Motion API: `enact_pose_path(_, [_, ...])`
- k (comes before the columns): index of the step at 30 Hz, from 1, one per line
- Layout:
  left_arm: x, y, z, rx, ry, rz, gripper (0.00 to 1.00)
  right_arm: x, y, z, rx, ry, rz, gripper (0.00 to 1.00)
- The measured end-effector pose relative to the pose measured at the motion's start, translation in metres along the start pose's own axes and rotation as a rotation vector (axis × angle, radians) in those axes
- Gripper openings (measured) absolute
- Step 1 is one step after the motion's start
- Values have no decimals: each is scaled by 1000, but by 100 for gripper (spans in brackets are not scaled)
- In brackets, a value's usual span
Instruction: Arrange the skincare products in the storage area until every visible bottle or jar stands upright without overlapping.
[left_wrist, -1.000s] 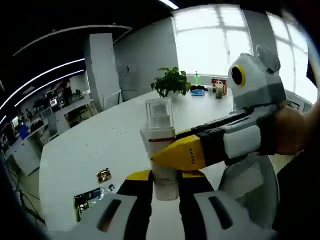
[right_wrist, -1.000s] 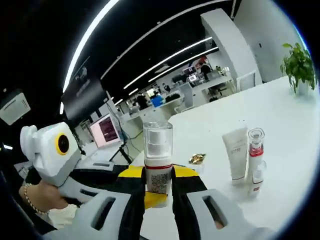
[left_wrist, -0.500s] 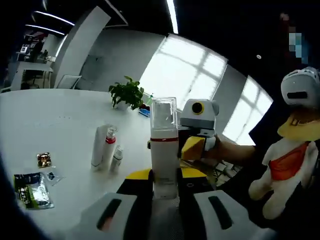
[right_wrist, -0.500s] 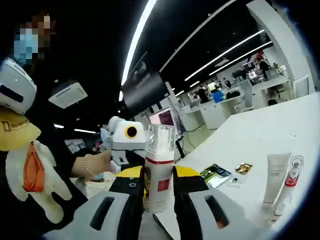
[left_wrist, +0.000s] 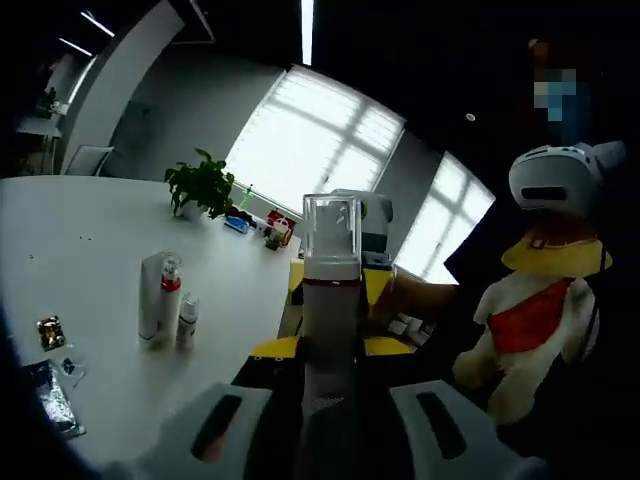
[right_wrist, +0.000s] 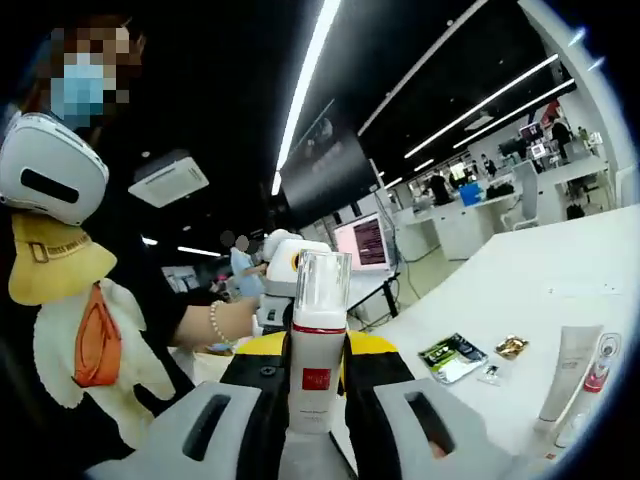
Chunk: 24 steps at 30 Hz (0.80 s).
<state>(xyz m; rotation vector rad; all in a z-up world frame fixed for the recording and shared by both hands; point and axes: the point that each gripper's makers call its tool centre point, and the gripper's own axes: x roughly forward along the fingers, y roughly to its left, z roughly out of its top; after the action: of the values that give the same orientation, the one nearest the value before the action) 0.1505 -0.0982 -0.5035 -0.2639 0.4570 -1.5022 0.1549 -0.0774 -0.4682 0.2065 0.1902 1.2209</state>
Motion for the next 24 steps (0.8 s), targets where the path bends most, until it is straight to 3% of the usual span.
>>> enact_pose_path(5, [7,19,6,-22,-20,124,22,5,-24,3,-84,27,-217,19])
enact_pose_path(8, [10,32,8,89,5,233,22,5,-37,2,-103,34,-313,19])
enact_pose_path(14, [21,45,8,213,49,474,23,4,-59,-5,-77,33,-519,19])
enact_pose_path(18, [19,54,14,353,72,670,23,-3,-69,-4,-38,-2,-611,19])
enact_pose_path(20, [20,55,19,383,40,724,23,-4,-72,0,11,-46,-634,19])
enact_pose_path(24, [15,62,18,343,27,769,21,-6,-72,-1,-17,-34,-644,19])
